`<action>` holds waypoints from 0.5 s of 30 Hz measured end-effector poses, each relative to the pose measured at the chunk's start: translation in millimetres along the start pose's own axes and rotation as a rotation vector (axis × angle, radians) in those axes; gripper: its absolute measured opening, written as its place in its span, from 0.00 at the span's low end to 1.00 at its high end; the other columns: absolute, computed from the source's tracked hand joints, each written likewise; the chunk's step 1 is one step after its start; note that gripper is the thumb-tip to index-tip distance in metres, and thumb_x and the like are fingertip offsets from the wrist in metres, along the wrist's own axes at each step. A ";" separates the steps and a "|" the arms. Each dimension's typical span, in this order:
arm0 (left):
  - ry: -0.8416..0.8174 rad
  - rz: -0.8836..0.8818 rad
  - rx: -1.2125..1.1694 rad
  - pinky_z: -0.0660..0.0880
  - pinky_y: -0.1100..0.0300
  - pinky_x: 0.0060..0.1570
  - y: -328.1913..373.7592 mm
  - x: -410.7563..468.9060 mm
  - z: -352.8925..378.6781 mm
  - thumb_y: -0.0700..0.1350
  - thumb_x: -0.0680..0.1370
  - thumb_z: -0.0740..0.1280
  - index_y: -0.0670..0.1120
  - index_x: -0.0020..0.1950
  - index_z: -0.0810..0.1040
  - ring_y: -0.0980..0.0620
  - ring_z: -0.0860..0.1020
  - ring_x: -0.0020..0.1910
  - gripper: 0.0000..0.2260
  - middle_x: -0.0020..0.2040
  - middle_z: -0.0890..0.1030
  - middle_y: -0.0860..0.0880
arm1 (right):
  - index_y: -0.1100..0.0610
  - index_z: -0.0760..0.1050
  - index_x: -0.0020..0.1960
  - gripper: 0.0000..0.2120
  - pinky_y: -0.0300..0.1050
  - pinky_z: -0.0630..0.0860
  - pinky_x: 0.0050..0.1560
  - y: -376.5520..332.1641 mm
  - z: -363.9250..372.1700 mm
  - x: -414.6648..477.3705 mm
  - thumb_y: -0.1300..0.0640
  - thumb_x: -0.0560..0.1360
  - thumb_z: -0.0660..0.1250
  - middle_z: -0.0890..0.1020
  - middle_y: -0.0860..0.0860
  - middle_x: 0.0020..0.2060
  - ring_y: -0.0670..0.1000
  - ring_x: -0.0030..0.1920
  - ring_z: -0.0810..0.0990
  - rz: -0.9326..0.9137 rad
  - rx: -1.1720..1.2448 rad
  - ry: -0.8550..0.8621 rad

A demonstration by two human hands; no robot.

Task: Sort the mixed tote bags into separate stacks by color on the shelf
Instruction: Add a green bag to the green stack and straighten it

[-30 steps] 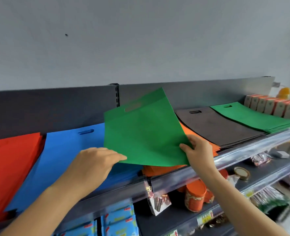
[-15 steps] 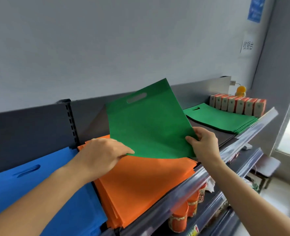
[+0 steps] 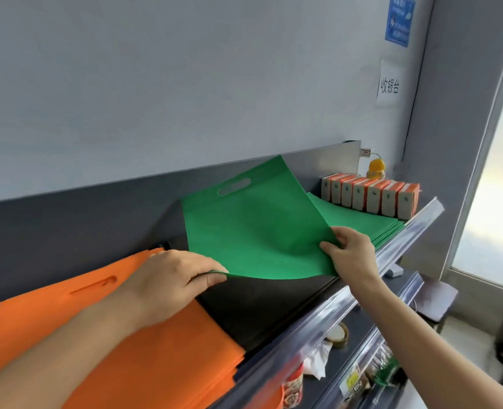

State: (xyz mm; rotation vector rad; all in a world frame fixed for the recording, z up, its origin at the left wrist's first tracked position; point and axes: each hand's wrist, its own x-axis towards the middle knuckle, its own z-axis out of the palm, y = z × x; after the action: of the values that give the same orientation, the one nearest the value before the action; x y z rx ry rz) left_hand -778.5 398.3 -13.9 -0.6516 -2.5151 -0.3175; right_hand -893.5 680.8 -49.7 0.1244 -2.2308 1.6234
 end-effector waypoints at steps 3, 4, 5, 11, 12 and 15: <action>-0.057 -0.043 0.011 0.78 0.59 0.48 20.1 43.6 27.1 0.71 0.74 0.44 0.58 0.55 0.80 0.64 0.78 0.50 0.30 0.50 0.82 0.63 | 0.59 0.79 0.56 0.12 0.50 0.78 0.54 18.9 -28.3 43.2 0.66 0.72 0.69 0.83 0.52 0.51 0.52 0.51 0.81 0.006 -0.028 -0.012; -0.082 -0.049 0.026 0.77 0.58 0.49 27.0 57.8 35.8 0.72 0.73 0.42 0.58 0.56 0.80 0.63 0.78 0.51 0.32 0.51 0.81 0.63 | 0.59 0.79 0.56 0.13 0.46 0.78 0.51 23.4 -37.6 57.0 0.66 0.73 0.69 0.83 0.52 0.51 0.51 0.50 0.81 0.005 -0.053 -0.014; -0.106 -0.050 0.041 0.77 0.58 0.51 33.8 71.7 44.6 0.72 0.73 0.40 0.58 0.57 0.79 0.62 0.78 0.52 0.34 0.52 0.81 0.62 | 0.59 0.79 0.57 0.13 0.42 0.77 0.47 27.7 -46.6 71.2 0.66 0.73 0.68 0.82 0.53 0.51 0.50 0.48 0.80 0.003 -0.083 -0.017; -0.186 -0.073 0.139 0.75 0.57 0.52 72.8 153.3 99.5 0.67 0.76 0.42 0.57 0.61 0.76 0.57 0.77 0.55 0.30 0.55 0.80 0.58 | 0.60 0.77 0.60 0.15 0.48 0.77 0.52 66.1 -90.4 156.7 0.65 0.74 0.67 0.81 0.57 0.55 0.55 0.49 0.79 0.020 -0.218 -0.009; -0.197 -0.081 0.148 0.75 0.56 0.52 76.9 166.3 110.2 0.64 0.78 0.46 0.56 0.61 0.77 0.56 0.78 0.54 0.25 0.55 0.81 0.57 | 0.60 0.77 0.61 0.15 0.48 0.77 0.51 72.7 -95.9 168.9 0.64 0.74 0.67 0.81 0.57 0.55 0.54 0.48 0.78 0.022 -0.244 -0.006; -0.226 -0.110 0.181 0.76 0.56 0.49 84.6 199.2 142.7 0.59 0.81 0.50 0.54 0.57 0.78 0.55 0.78 0.51 0.19 0.52 0.81 0.55 | 0.57 0.76 0.63 0.17 0.50 0.76 0.54 90.8 -107.6 201.8 0.59 0.74 0.68 0.80 0.56 0.58 0.56 0.53 0.77 0.015 -0.475 -0.015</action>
State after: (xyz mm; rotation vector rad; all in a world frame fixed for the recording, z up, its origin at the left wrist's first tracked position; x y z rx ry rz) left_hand -945.6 596.5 -18.7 -0.5024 -2.7610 -0.0542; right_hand -1079.6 840.9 -32.3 -0.0079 -2.5618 1.0590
